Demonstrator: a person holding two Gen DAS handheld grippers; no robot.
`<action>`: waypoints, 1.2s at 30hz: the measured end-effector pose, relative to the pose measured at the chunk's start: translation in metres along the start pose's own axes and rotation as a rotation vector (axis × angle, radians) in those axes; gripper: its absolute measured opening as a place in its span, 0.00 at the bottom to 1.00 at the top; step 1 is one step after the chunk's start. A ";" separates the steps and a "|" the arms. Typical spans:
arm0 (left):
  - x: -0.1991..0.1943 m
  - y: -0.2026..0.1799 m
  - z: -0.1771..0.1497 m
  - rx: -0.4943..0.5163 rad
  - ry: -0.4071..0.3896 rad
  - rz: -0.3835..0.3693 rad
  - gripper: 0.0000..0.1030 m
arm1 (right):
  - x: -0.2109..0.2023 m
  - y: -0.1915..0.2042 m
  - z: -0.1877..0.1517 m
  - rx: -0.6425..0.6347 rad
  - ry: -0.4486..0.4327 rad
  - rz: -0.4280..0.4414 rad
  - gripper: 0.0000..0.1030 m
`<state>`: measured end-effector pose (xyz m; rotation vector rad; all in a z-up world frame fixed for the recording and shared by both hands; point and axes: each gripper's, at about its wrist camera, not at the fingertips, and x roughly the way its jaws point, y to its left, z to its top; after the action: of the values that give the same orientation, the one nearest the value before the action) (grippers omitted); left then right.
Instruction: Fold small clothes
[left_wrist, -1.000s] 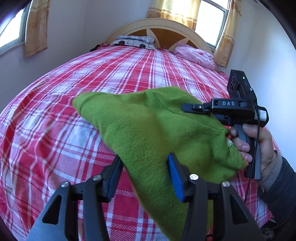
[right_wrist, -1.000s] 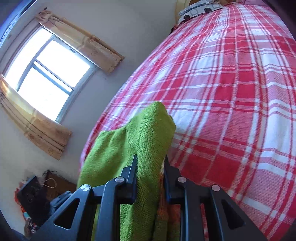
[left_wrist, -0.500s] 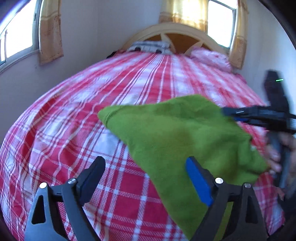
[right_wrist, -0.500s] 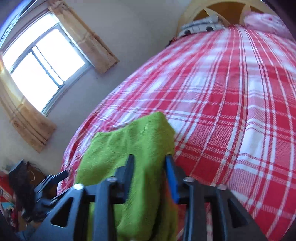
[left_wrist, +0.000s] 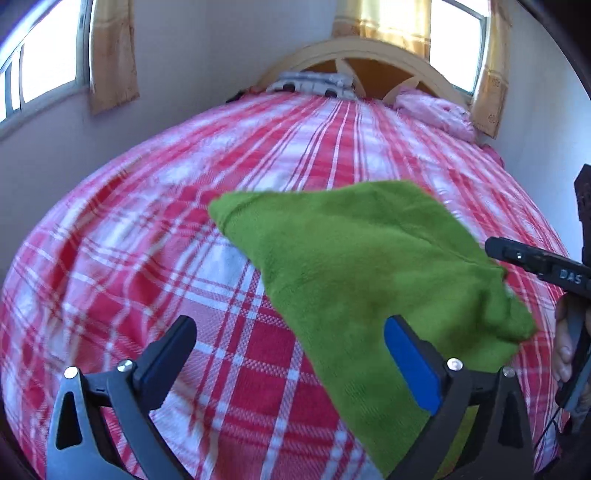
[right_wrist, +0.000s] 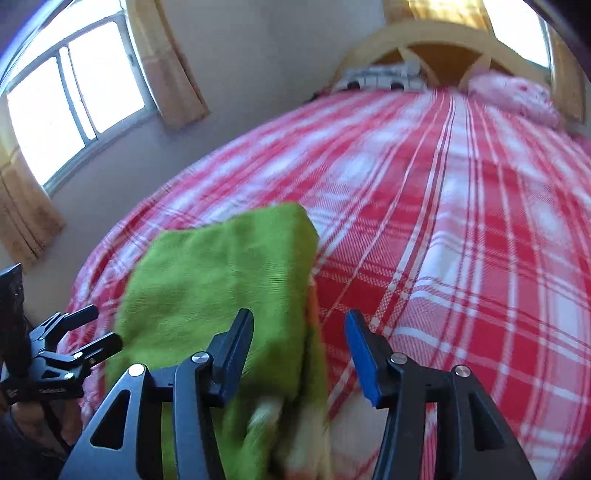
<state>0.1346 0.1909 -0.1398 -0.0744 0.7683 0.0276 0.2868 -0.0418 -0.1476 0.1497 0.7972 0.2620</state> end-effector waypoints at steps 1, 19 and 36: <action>-0.005 -0.001 0.000 0.000 -0.014 0.000 1.00 | -0.012 0.004 -0.002 -0.004 -0.020 0.002 0.52; -0.071 -0.028 0.009 0.052 -0.191 -0.037 1.00 | -0.103 0.047 -0.030 -0.028 -0.178 -0.006 0.56; -0.079 -0.027 0.009 0.046 -0.206 -0.041 1.00 | -0.113 0.060 -0.031 -0.044 -0.200 0.006 0.56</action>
<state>0.0853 0.1644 -0.0763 -0.0428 0.5613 -0.0213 0.1778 -0.0162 -0.0779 0.1349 0.5917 0.2658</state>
